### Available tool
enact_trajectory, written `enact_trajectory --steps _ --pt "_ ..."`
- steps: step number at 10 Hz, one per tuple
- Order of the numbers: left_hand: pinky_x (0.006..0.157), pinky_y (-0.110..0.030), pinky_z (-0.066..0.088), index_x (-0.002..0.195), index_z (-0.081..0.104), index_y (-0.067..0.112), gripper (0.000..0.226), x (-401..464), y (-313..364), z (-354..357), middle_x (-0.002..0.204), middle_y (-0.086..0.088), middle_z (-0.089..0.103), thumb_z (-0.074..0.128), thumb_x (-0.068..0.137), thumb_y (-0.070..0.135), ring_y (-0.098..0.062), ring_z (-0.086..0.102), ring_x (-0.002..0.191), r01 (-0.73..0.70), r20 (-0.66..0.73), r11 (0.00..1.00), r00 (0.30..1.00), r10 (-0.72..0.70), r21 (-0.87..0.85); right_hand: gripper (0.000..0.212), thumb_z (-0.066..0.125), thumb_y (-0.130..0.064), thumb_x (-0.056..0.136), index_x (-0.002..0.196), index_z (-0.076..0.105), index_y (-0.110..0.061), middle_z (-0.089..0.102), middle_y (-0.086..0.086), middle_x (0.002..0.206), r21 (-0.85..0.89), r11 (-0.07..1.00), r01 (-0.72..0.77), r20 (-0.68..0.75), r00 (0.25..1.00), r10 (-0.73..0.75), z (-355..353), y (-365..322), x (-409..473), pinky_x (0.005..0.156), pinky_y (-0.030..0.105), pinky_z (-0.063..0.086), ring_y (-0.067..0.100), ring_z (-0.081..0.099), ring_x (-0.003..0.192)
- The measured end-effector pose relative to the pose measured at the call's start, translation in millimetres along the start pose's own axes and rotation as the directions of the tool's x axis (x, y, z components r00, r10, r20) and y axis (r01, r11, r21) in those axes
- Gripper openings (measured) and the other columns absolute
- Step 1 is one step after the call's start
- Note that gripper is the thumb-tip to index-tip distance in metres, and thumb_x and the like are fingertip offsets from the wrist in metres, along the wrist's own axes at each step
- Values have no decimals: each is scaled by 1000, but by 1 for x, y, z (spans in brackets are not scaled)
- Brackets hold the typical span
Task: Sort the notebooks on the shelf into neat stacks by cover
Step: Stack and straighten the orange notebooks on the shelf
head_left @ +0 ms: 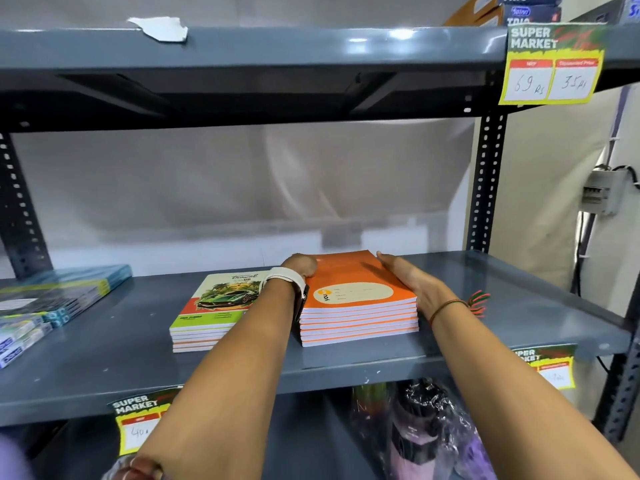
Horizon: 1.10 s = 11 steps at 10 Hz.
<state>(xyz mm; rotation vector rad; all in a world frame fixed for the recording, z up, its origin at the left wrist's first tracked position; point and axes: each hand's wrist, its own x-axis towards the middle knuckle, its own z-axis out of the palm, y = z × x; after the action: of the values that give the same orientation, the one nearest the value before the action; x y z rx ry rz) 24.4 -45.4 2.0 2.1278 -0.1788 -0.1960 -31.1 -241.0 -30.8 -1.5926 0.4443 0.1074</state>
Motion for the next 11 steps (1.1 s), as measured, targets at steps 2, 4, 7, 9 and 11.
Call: enact_trajectory --steps 2,4,7,9,11 --pt "68 -21 47 138 45 -7 41 10 -7 -11 145 -22 46 38 98 -2 -33 46 134 13 16 984 1000 -16 180 53 45 -60 92 101 57 -9 64 7 64 21 1000 23 15 1000 -23 17 0 -1 47 28 51 24 61 50" --pt "87 -29 43 140 43 -5 42 8 -10 -12 146 -20 45 39 99 1 -31 45 135 -8 6 987 1000 7 164 52 43 -59 94 97 57 -9 64 8 64 21 1000 23 -3 1000 -23 19 0 -4 46 29 51 24 61 51" --pt "110 -36 40 138 44 -3 42 3 -6 -13 145 -21 45 29 99 -3 -33 47 132 43 14 967 999 -48 252 52 49 -60 91 99 57 -9 66 8 65 51 999 1 -2 1000 -1 20 0 -7 51 32 52 26 63 53" --pt "106 -31 41 136 47 -5 41 -8 -3 -13 142 -19 48 30 99 -3 -30 51 130 30 -51 956 999 -16 293 51 49 -58 92 103 56 -9 68 9 69 88 996 2 29 1000 -4 19 0 -9 49 31 56 26 66 52" --pt "72 -28 43 83 53 -3 21 -14 0 -12 93 -16 58 36 96 -2 -29 59 94 21 -38 948 999 -9 319 50 49 -58 92 103 55 -9 67 9 71 74 997 -10 19 1000 8 19 1 -13 50 30 56 26 66 53"
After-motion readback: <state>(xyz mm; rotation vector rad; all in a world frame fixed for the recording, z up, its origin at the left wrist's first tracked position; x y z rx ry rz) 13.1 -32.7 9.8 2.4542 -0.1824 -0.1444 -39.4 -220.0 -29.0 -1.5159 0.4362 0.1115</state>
